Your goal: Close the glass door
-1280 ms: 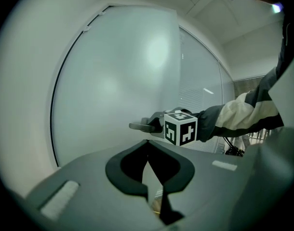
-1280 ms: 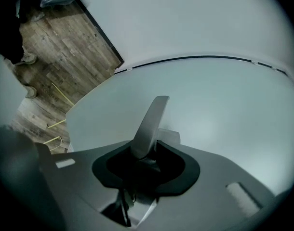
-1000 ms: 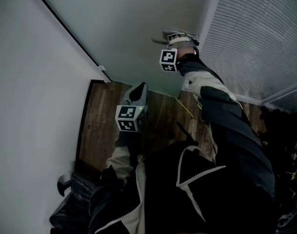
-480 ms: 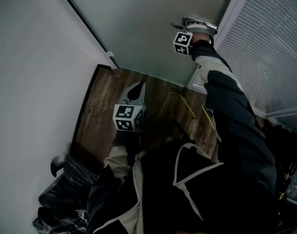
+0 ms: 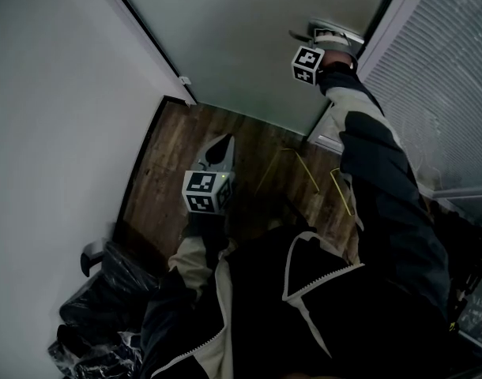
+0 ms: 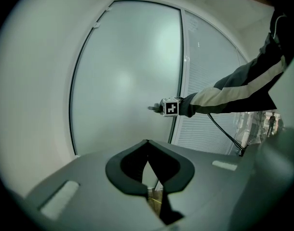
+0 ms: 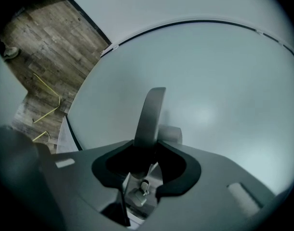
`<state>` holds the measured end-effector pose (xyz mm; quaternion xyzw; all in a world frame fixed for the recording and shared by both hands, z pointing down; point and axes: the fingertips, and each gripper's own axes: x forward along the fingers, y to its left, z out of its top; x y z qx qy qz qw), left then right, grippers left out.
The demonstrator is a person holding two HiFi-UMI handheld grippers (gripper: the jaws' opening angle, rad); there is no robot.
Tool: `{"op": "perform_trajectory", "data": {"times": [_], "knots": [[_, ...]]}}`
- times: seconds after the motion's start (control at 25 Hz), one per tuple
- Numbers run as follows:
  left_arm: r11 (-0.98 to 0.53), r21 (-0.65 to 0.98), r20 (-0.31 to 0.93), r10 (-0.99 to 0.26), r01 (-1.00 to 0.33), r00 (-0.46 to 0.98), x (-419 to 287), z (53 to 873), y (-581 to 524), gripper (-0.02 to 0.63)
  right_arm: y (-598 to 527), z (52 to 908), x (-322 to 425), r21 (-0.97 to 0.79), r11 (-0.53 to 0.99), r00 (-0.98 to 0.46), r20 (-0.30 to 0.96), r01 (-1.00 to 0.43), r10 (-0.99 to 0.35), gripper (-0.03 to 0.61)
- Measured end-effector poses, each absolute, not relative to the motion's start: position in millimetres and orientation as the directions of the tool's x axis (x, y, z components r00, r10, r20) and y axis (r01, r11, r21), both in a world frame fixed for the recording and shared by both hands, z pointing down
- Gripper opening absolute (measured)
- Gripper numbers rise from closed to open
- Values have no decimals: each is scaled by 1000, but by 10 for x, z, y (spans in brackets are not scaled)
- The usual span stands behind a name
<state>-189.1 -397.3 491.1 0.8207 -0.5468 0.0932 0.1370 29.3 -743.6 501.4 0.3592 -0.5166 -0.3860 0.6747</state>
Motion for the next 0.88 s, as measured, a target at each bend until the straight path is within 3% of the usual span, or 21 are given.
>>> {"op": "perform_trajectory", "data": {"times": [0.24, 0.32, 0.4, 0.56, 0.68, 0.76, 0.88], "knots": [[-371, 119, 294, -873, -921, 389, -1861, 4898, -3968, 0, -7406, 5055, 286, 877, 474, 138, 462, 76, -876, 150], [-371, 119, 297, -872, -921, 390, -1870, 4910, -3958, 0, -7375, 5017, 246, 877, 479, 114, 473, 30, -874, 208], [-375, 123, 297, -870, -919, 394, -1877, 4917, -3954, 0, -7304, 4910, 179, 883, 468, 74, 469, -28, -880, 212], [-373, 138, 263, -879, -917, 397, -1859, 4823, -3981, 0, -6829, 4553, -59, 817, 436, -127, 421, -376, -898, 201], [-374, 157, 219, -890, -914, 401, -1869, 4666, -4080, 0, -6203, 4308, -347, 587, 476, -321, 354, -654, -878, 88], [-378, 158, 186, -896, -912, 403, -1890, 4547, -4144, 0, -5742, 4232, -524, 423, 507, -418, 291, -751, -861, 19], [-370, 151, 130, -912, -917, 389, -1971, 4375, -4187, 0, -5124, 4287, -733, 193, 551, -509, 229, -812, -830, 5]]}}
